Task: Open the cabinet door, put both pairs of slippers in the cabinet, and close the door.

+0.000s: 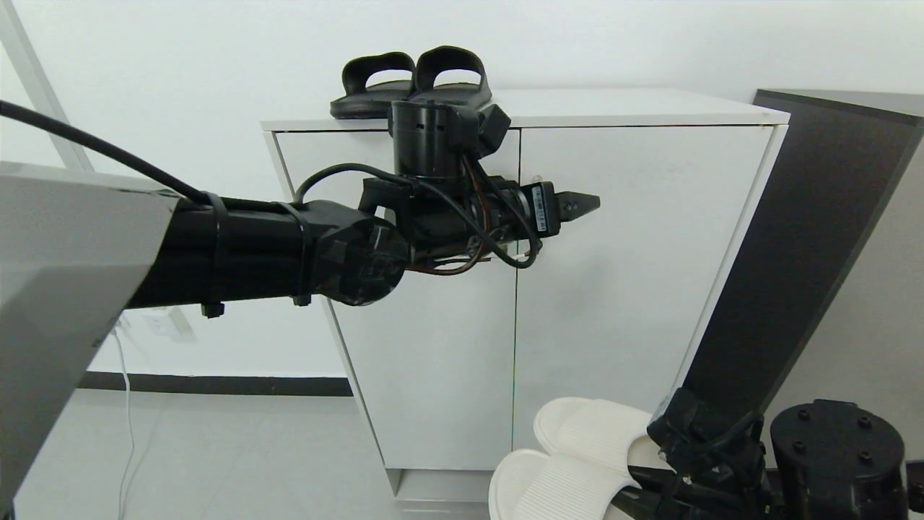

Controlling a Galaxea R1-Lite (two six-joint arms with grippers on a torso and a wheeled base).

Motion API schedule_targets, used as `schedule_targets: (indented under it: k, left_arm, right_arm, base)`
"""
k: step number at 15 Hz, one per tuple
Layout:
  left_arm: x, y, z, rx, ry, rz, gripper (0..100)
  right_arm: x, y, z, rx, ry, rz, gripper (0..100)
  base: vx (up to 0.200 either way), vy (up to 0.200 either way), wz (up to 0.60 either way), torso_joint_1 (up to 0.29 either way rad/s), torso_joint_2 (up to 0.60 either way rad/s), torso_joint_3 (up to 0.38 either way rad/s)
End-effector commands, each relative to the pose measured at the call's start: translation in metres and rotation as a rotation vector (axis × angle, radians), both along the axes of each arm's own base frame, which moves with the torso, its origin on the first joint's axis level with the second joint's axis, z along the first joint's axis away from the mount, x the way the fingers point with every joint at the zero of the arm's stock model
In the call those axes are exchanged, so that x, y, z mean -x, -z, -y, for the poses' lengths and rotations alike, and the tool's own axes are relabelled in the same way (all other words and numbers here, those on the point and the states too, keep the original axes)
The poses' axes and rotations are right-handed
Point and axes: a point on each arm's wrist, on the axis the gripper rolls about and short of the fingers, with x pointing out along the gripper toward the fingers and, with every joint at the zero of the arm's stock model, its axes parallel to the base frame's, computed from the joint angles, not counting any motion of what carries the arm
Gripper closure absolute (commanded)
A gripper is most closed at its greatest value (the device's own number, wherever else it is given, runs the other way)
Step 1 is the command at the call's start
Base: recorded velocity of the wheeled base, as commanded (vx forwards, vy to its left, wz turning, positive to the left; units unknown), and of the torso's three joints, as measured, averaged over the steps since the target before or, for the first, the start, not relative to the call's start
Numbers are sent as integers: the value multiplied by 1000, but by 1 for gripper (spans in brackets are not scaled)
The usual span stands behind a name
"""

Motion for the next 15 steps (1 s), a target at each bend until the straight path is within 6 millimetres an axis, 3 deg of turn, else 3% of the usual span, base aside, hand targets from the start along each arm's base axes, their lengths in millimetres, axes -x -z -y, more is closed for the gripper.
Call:
schedule_targets:
  k: [1,6,12,15]
  left_arm:
    - [0,2,0,0,3,-7,100]
    - [12,0,-6,-5,51,-21,100]
    - [59,-5,-17,-25,129,-43,100]
    - [80,-11,-33,-25,132,-43,100]
  right_arm:
    - [2,1,1,3,-5,-2,100]
    - [10,3,6,-14,-97,-37,100]
    - [20,1,13,-27,-176,-38,100]
    - [21,3,13,-2,-193,-18,100]
  base:
    - [0,0,0,0,0,0]
    - [0,0,0,0,0,0]
    - [0,0,0,0,0,0]
    - [0,0,0,0,0,0]
